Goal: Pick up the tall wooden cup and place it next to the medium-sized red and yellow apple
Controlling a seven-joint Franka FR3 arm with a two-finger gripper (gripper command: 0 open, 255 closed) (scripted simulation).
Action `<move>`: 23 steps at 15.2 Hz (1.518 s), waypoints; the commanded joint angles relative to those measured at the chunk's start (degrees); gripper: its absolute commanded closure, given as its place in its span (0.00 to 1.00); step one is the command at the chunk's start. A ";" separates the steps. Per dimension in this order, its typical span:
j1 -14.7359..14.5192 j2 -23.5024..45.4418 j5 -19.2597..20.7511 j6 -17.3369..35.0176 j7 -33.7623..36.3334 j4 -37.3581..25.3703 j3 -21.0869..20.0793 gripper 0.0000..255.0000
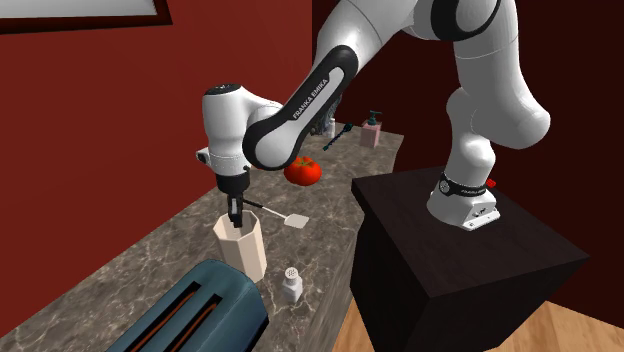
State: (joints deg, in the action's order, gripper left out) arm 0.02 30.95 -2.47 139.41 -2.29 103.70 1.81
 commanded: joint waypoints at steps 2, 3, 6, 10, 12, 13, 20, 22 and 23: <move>0.00 0.00 0.00 0.00 0.00 0.00 0.00 1.00; 0.00 0.01 0.00 0.00 0.00 -0.01 0.00 1.00; 0.00 0.02 0.00 0.00 0.00 -0.01 0.00 1.00; -0.04 -1.50 0.09 -1.67 0.08 -0.17 0.06 1.00; -0.07 -2.44 0.15 -2.82 0.13 -0.38 0.10 1.00; -0.08 -2.91 0.18 -3.40 0.15 -0.49 0.12 1.00; -0.15 -5.95 0.38 -7.59 0.33 -1.64 0.23 1.00; -0.16 -6.74 0.44 -8.82 0.38 -2.09 0.26 1.00; -0.17 -7.12 0.47 -9.45 0.40 -2.33 0.27 1.00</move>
State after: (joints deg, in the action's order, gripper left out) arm -0.04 24.35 -2.05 130.43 -2.05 101.36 2.09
